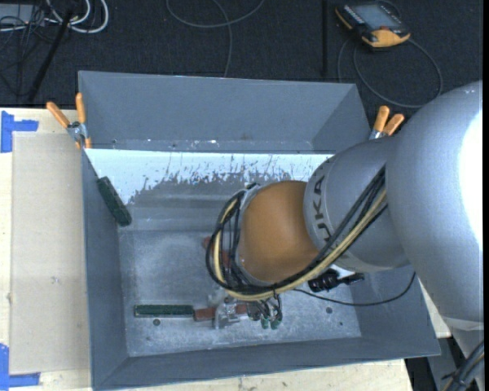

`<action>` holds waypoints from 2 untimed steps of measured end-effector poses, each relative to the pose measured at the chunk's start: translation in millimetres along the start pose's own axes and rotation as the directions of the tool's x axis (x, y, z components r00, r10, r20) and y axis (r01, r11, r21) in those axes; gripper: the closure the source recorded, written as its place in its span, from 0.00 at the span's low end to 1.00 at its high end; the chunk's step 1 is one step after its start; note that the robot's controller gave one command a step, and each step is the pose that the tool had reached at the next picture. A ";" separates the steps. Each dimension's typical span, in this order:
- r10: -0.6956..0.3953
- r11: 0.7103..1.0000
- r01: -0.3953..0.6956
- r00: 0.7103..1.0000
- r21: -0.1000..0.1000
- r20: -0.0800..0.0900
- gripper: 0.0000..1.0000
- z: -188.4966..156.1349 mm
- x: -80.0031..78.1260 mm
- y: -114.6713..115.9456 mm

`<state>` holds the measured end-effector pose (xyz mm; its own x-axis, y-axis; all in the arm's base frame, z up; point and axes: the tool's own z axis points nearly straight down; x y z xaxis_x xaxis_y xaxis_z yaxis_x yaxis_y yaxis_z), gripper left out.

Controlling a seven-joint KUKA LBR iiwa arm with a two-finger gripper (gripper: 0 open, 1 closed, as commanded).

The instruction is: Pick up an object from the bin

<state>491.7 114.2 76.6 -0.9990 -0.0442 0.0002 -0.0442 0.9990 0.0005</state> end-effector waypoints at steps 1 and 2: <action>0.002 1.000 -0.002 1.000 0.000 -0.002 0.00 0.4 0.4 -0.2; 0.005 1.000 -0.005 1.000 -0.001 -0.001 1.00 -0.1 0.0 -0.4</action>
Offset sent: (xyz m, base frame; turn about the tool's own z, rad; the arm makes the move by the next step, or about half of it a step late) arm 0.0000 0.0000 0.0000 0.0000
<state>491.7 113.8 76.6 -0.9992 -0.0395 0.0007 -0.0395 0.9992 0.0010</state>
